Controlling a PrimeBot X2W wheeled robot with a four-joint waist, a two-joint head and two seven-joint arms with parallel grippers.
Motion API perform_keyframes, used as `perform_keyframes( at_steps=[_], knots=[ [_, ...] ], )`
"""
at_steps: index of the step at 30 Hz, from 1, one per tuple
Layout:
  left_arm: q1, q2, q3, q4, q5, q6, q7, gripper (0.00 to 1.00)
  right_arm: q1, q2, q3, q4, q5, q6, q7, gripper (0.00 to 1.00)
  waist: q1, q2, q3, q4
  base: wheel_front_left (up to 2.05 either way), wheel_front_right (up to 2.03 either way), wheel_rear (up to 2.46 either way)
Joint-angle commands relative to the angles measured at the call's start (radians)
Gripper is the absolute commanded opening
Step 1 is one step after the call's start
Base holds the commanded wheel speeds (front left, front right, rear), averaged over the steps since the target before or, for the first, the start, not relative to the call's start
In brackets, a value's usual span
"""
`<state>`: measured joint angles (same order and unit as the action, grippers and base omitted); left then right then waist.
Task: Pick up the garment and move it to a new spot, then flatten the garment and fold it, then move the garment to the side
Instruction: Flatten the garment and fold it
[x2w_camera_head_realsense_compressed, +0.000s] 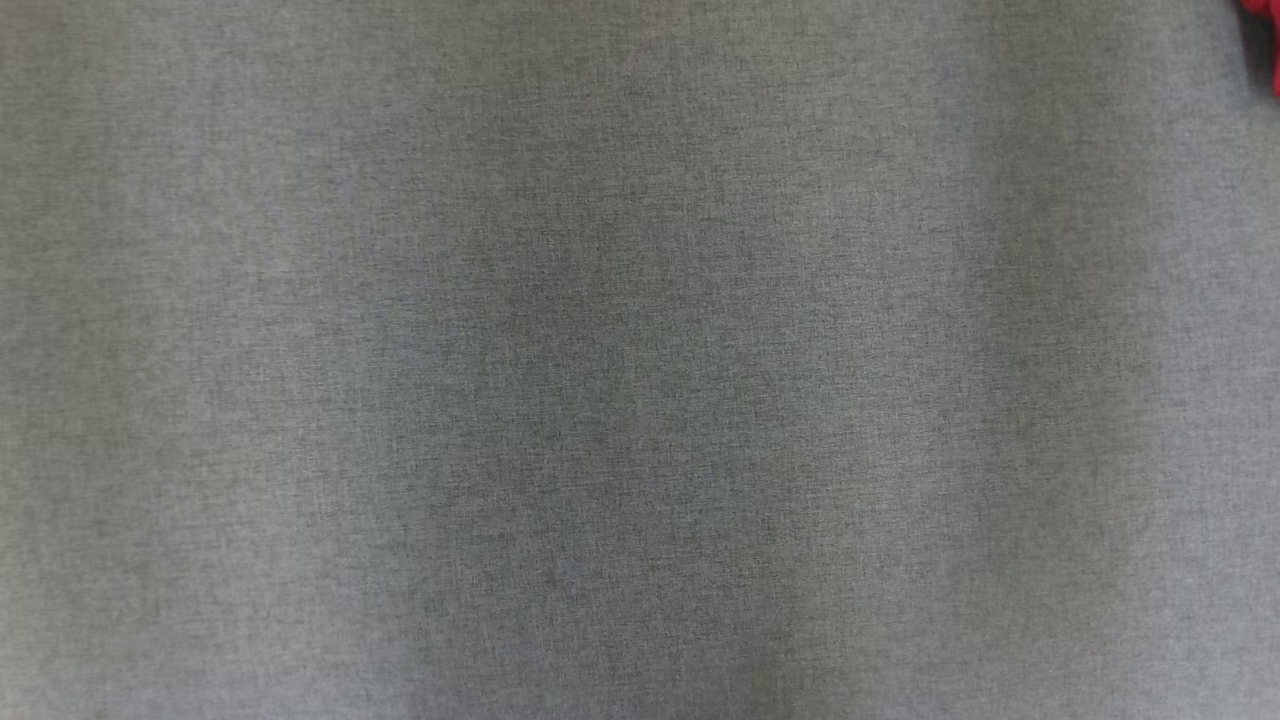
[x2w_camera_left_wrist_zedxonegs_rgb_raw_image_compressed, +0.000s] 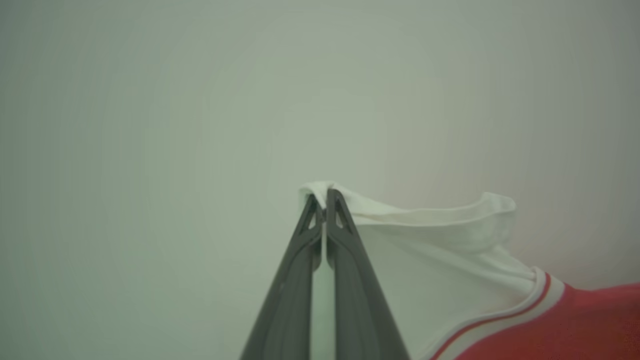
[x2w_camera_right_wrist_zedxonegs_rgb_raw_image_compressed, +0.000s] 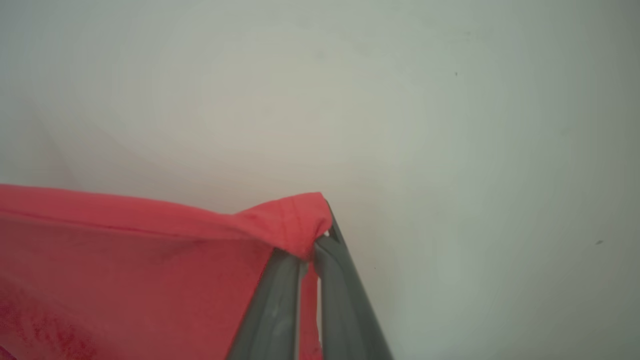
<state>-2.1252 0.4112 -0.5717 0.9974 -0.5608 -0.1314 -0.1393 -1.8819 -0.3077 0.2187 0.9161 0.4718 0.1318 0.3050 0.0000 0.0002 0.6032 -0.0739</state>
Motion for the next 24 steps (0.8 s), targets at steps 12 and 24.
perform_keyframes(
  at_steps=[12, 24],
  knots=[
    [-0.031, -0.017, -0.094, 0.071, -0.084, 0.002, -0.037, 0.00, -0.038, 0.002, 0.045, 0.107, 0.007, -0.003, -0.050, 0.00, 0.0000, -0.0002, -0.010, 0.004, 0.00, 0.00, 0.00],
    [0.184, -0.035, -0.148, 0.012, -0.246, 0.002, -0.093, 0.00, 0.147, -0.038, 0.141, 0.088, 0.112, -0.003, -0.074, 0.00, 0.0000, -0.0002, -0.116, 0.022, 0.00, 0.00, 0.00]
  ],
)
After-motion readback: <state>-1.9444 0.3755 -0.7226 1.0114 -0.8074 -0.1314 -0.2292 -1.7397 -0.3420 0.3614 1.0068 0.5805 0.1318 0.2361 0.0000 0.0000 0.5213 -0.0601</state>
